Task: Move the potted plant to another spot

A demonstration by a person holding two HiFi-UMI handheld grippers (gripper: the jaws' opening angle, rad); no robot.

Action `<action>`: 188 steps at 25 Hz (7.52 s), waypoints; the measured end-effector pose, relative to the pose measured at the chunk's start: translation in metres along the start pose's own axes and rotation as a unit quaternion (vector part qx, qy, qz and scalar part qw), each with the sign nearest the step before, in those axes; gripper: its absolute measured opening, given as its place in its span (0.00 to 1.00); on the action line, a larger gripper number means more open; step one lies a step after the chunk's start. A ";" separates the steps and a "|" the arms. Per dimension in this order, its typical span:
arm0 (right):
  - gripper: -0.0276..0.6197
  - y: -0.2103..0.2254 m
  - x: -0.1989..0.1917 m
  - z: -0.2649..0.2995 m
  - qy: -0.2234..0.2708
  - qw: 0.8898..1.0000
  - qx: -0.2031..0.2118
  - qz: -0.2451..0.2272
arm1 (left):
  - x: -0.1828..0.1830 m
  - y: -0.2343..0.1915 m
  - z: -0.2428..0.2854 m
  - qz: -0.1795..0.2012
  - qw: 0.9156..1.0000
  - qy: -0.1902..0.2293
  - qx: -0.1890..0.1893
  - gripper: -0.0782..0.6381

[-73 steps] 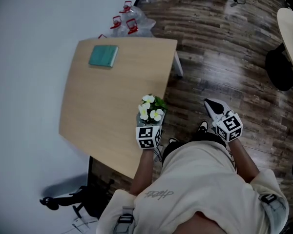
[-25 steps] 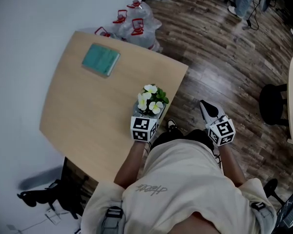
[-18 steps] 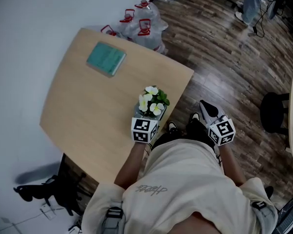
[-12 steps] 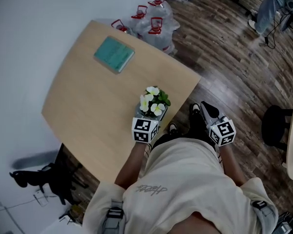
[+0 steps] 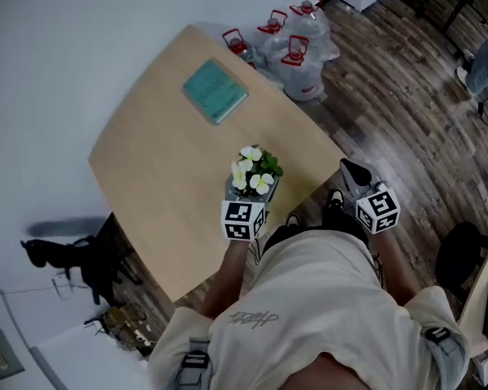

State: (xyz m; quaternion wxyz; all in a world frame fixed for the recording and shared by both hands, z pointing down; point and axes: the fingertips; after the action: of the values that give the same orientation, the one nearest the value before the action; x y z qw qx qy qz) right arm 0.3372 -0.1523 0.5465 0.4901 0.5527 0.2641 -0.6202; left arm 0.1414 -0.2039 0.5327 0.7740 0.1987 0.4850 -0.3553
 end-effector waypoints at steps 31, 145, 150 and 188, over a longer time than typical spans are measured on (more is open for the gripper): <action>0.05 -0.030 0.019 0.072 -0.052 0.985 0.146 -0.080 | -0.023 -0.029 -0.030 -0.084 0.987 0.018 0.133 0.62; 0.05 -0.013 -0.015 0.161 -0.165 0.932 0.308 -0.094 | -0.126 -0.060 0.054 -0.148 0.954 -0.061 0.255 0.45; 0.05 -0.042 -0.012 0.160 -0.157 0.926 0.327 -0.104 | -0.130 -0.066 0.011 -0.149 0.947 -0.067 0.277 0.39; 0.05 -0.100 0.186 0.172 0.045 0.948 0.302 -0.093 | 0.076 -0.148 -0.100 -0.102 0.943 0.122 0.292 0.13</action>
State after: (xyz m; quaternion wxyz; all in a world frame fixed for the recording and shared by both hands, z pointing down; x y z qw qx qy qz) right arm 0.1906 -0.3230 0.3924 0.2281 0.6752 0.1359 -0.6882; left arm -0.0082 -0.2645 0.4255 0.5768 0.4070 0.4685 -0.5312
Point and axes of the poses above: the fingertips, and each gripper's own axes: z forward along the fingers, y to its right, x out of its top, and after that the axes turned 3 degrees about y, right-handed
